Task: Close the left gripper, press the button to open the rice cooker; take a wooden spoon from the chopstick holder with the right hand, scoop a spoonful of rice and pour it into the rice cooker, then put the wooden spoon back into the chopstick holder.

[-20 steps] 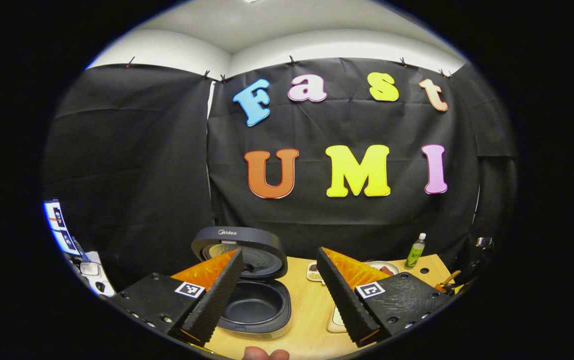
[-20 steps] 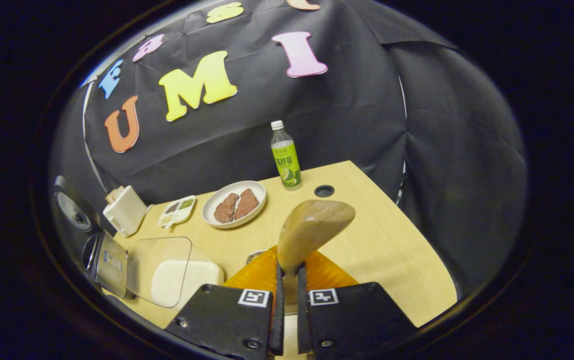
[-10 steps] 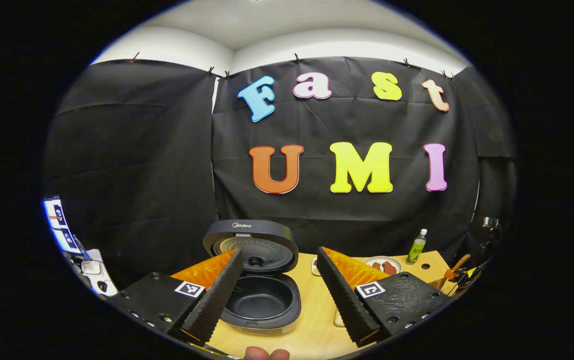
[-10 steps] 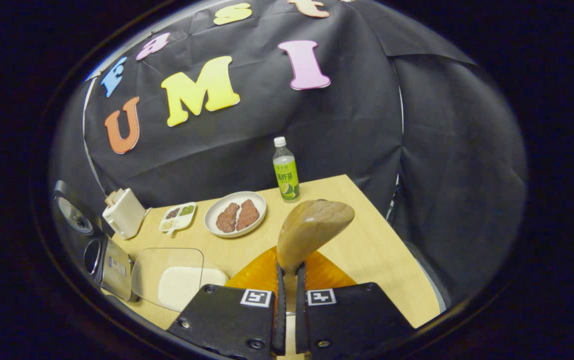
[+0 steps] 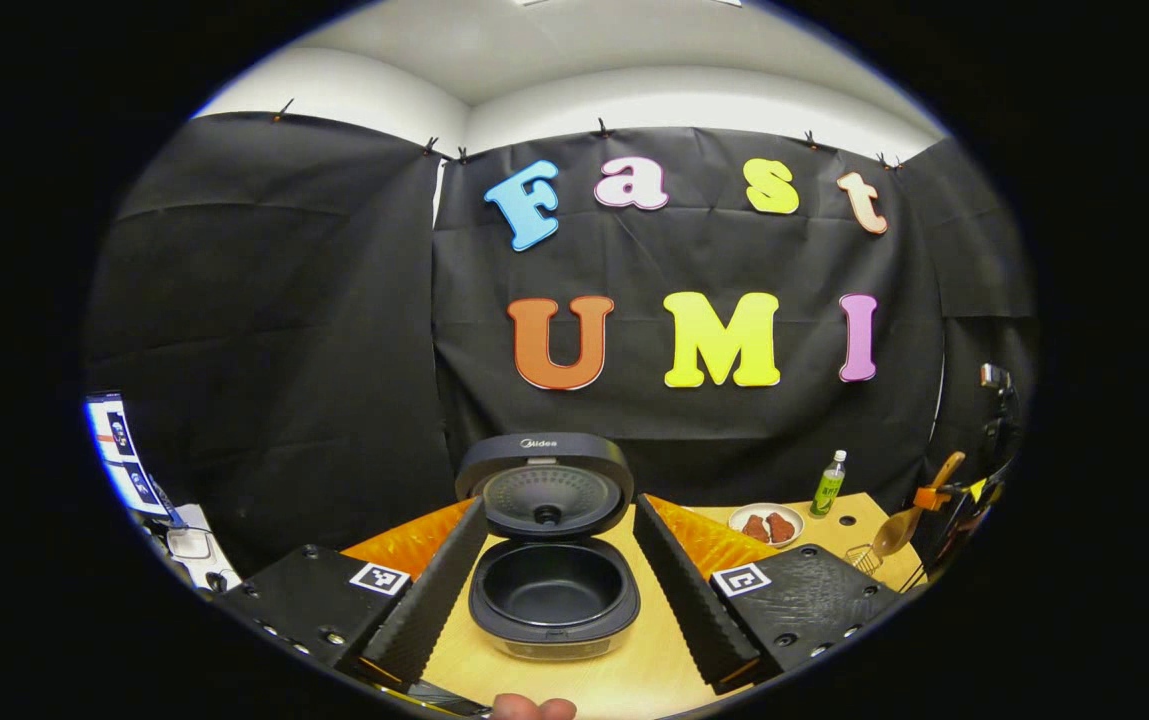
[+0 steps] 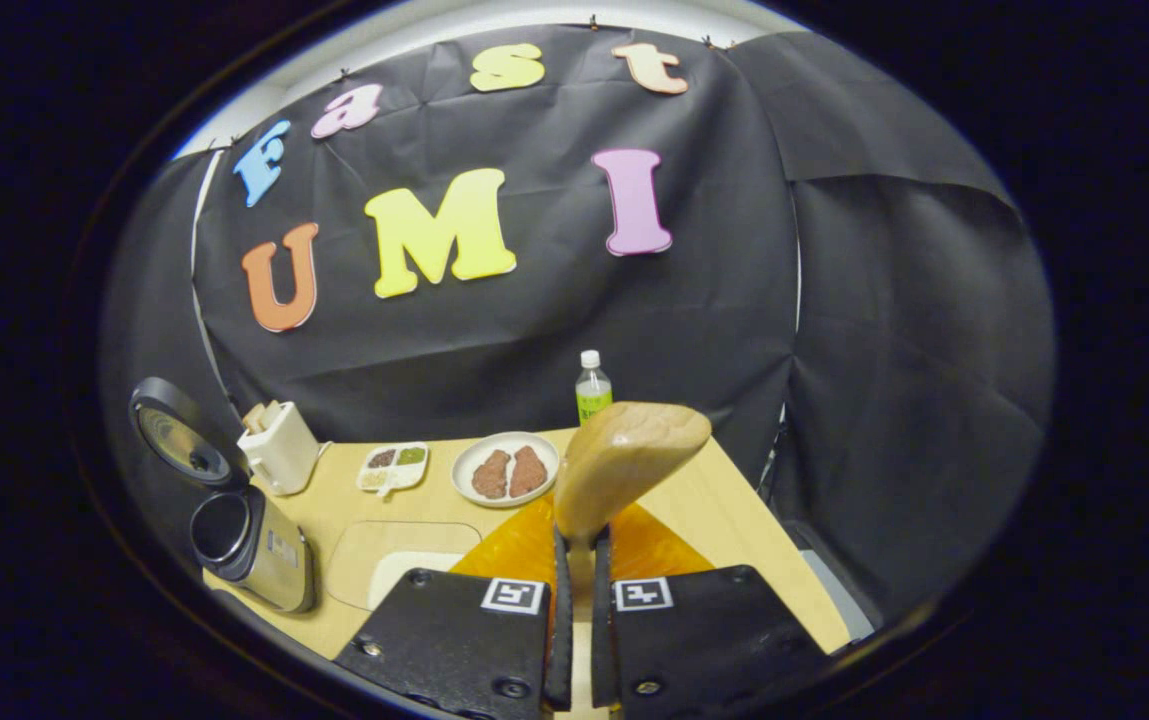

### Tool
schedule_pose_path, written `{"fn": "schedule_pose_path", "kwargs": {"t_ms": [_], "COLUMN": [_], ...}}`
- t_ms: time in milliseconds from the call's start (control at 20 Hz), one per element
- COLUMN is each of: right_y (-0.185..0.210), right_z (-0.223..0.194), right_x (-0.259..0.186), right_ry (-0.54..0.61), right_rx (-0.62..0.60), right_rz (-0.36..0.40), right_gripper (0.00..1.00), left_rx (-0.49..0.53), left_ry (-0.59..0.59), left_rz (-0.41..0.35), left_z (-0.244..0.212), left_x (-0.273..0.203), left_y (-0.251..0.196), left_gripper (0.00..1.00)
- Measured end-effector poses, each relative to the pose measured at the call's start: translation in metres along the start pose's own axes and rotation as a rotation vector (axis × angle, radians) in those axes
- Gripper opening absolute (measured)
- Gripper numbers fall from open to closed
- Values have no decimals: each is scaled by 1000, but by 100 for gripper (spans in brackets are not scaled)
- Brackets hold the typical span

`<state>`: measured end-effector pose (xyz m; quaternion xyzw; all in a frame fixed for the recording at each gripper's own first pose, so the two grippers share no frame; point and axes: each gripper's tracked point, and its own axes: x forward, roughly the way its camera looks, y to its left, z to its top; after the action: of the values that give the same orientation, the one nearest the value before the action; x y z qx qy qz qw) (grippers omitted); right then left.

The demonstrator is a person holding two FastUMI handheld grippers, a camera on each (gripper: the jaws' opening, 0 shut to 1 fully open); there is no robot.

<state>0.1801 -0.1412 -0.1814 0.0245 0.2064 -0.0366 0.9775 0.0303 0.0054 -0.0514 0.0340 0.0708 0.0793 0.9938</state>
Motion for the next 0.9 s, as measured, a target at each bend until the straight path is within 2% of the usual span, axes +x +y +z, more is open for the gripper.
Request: {"fn": "schedule_pose_path", "kwargs": {"t_ms": [200, 450, 700, 900], "right_y": [32, 82, 131, 156], "right_z": [10, 18, 16, -14], "right_x": [-29, -40, -9, 41], "right_ry": [-22, -24, -7, 56], "right_rx": [-17, -56, -105, -147], "right_rz": [26, 85, 163, 200], "right_gripper": [12, 12, 12, 13], "left_rx": [27, 14, 13, 18], "left_ry": [-2, 20, 33, 59], "left_rz": [-21, -24, 11, 56], "left_z": [-9, -26, -30, -35], "left_x": [-22, -41, -39, -23], "left_y": [18, 34, 44, 50], "left_gripper": [95, 94, 94, 95]}}
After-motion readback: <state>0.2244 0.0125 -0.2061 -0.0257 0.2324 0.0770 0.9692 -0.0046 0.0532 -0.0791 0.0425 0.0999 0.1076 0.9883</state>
